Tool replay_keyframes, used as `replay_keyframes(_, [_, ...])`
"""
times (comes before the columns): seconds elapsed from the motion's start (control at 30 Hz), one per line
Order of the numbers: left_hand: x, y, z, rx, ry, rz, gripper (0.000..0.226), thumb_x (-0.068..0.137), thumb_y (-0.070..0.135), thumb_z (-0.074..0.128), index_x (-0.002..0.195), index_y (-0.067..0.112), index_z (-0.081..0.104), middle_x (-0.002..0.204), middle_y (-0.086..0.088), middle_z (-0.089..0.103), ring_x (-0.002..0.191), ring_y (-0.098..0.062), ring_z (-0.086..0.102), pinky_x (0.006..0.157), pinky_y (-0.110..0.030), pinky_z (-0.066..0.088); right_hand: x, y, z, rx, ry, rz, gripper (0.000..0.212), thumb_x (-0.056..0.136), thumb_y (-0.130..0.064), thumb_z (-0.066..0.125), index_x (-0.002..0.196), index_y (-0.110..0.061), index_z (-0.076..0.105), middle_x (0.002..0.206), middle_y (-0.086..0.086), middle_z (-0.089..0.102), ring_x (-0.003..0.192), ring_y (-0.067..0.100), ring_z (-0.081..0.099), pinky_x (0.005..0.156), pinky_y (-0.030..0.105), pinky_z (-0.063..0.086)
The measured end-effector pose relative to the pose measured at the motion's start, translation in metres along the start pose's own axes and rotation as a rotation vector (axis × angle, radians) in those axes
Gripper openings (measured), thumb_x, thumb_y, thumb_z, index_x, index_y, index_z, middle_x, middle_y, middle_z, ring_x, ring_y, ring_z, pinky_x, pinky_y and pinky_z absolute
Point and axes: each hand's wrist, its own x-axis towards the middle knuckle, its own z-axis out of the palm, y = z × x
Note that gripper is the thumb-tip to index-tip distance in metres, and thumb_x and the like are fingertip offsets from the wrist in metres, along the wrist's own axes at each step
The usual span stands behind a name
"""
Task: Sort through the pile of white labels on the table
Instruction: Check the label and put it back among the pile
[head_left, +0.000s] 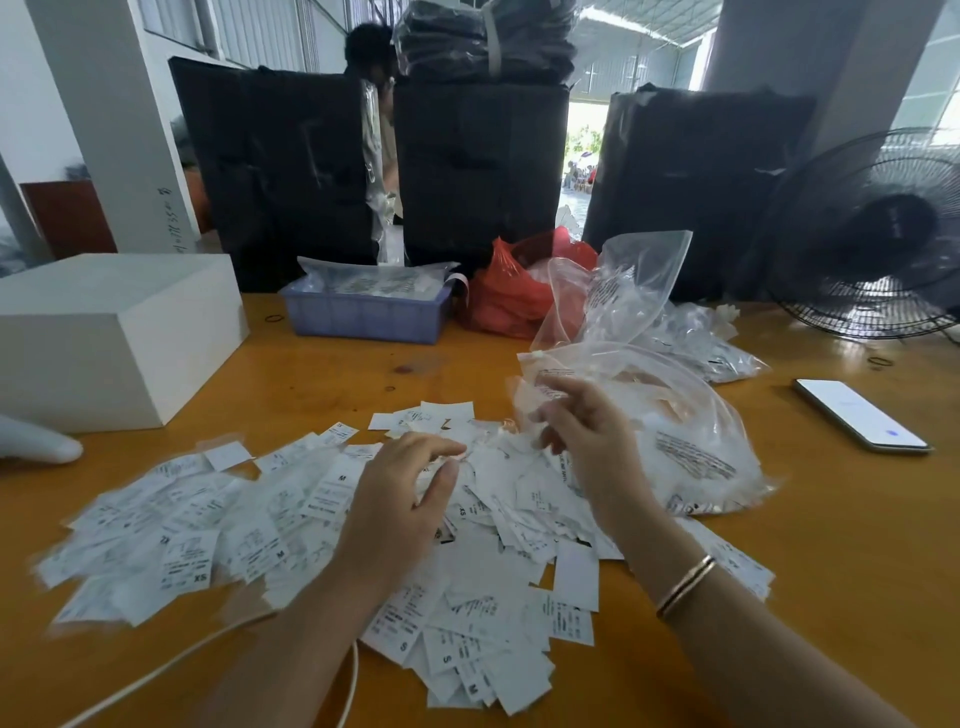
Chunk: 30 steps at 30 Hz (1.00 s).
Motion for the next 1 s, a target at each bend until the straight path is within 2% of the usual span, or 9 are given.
replay_keyframes(0.13, [-0.002, 0.000, -0.003, -0.186, -0.065, -0.179, 0.034, 0.088, 0.054, 0.038, 0.114, 0.042, 0.057, 0.111, 0.025, 0.060, 0.105, 0.013, 0.051, 0.082, -0.012, 0.040, -0.026, 0.006, 0.021, 0.082, -0.152, 0.062, 0.026, 0.094, -0.004, 0.050, 0.109, -0.023, 0.059, 0.077, -0.001, 0.070, 0.058, 0.011, 0.062, 0.055, 0.018, 0.049])
replay_keyframes(0.27, [-0.002, 0.000, -0.005, -0.252, -0.138, -0.233, 0.030, 0.085, 0.057, 0.039, 0.109, 0.049, 0.054, 0.100, 0.020, 0.066, 0.096, 0.009, 0.056, 0.075, -0.012, 0.040, -0.038, 0.012, 0.028, -0.012, -0.243, 0.058, 0.024, 0.096, -0.005, 0.049, 0.107, -0.024, 0.058, 0.074, 0.000, 0.071, 0.057, 0.013, 0.061, 0.054, 0.022, 0.046])
replay_keyframes(0.37, [-0.002, 0.001, -0.004, -0.259, -0.141, -0.202, 0.024, 0.092, 0.041, 0.050, 0.115, 0.041, 0.058, 0.095, 0.015, 0.068, 0.094, 0.003, 0.059, 0.076, -0.018, 0.043, -0.042, 0.014, 0.030, -0.045, -0.298, 0.046, 0.024, 0.098, -0.004, 0.044, 0.107, -0.023, 0.056, 0.070, -0.001, 0.070, 0.056, 0.012, 0.058, 0.055, 0.023, 0.044])
replay_keyframes(0.47, [-0.004, 0.002, -0.005, -0.319, -0.150, -0.183, 0.031, 0.092, 0.017, 0.056, 0.117, 0.035, 0.059, 0.093, 0.016, 0.068, 0.093, -0.002, 0.060, 0.080, -0.024, 0.045, -0.043, 0.014, 0.032, -0.031, -0.317, 0.048, 0.023, 0.100, -0.005, 0.042, 0.109, -0.023, 0.054, 0.068, 0.000, 0.069, 0.054, 0.012, 0.055, 0.053, 0.022, 0.042])
replay_keyframes(0.6, [-0.003, 0.002, -0.004, -0.356, -0.174, -0.176, 0.037, 0.083, 0.017, 0.054, 0.114, 0.037, 0.060, 0.094, 0.017, 0.067, 0.092, -0.005, 0.061, 0.083, -0.027, 0.048, -0.042, 0.016, 0.032, -0.057, -0.318, 0.043, 0.022, 0.099, -0.008, 0.044, 0.109, -0.026, 0.052, 0.066, 0.001, 0.069, 0.050, 0.010, 0.054, 0.050, 0.019, 0.042])
replay_keyframes(0.77, [0.000, -0.001, 0.002, -0.224, -0.049, -0.171, 0.037, 0.089, 0.011, 0.063, 0.103, 0.045, 0.055, 0.083, 0.015, 0.064, 0.081, -0.001, 0.059, 0.070, -0.014, 0.051, -0.040, 0.021, 0.033, -0.149, -0.257, 0.055, 0.022, 0.100, -0.017, 0.042, 0.105, -0.037, 0.050, 0.070, -0.001, 0.069, 0.056, 0.007, 0.058, 0.051, 0.016, 0.042])
replay_keyframes(0.87, [0.003, -0.002, 0.001, -0.232, 0.117, -0.250, 0.028, 0.092, 0.013, 0.058, 0.107, 0.036, 0.059, 0.085, 0.011, 0.062, 0.076, 0.006, 0.056, 0.059, -0.007, 0.046, -0.037, 0.026, 0.030, -0.458, -0.143, -0.063, 0.017, 0.098, -0.019, 0.047, 0.102, -0.033, 0.056, 0.088, -0.007, 0.066, 0.070, 0.001, 0.053, 0.062, 0.010, 0.039])
replay_keyframes(0.93, [0.005, -0.004, -0.002, -0.233, 0.198, -0.286, 0.023, 0.093, 0.014, 0.056, 0.102, 0.033, 0.062, 0.084, 0.013, 0.063, 0.065, 0.009, 0.054, 0.050, -0.006, 0.042, -0.035, 0.029, 0.029, -0.786, -0.186, -0.159, 0.019, 0.096, -0.022, 0.049, 0.109, -0.026, 0.063, 0.108, -0.009, 0.060, 0.093, 0.003, 0.049, 0.078, 0.008, 0.032])
replay_keyframes(1.0, [0.005, -0.006, -0.004, -0.228, 0.236, -0.309, 0.019, 0.093, 0.017, 0.056, 0.097, 0.033, 0.064, 0.080, 0.014, 0.063, 0.060, 0.009, 0.053, 0.047, -0.007, 0.040, -0.036, 0.033, 0.033, -1.027, -0.274, -0.182, 0.029, 0.096, -0.031, 0.045, 0.120, -0.024, 0.060, 0.122, -0.009, 0.054, 0.112, 0.011, 0.044, 0.093, 0.023, 0.027])
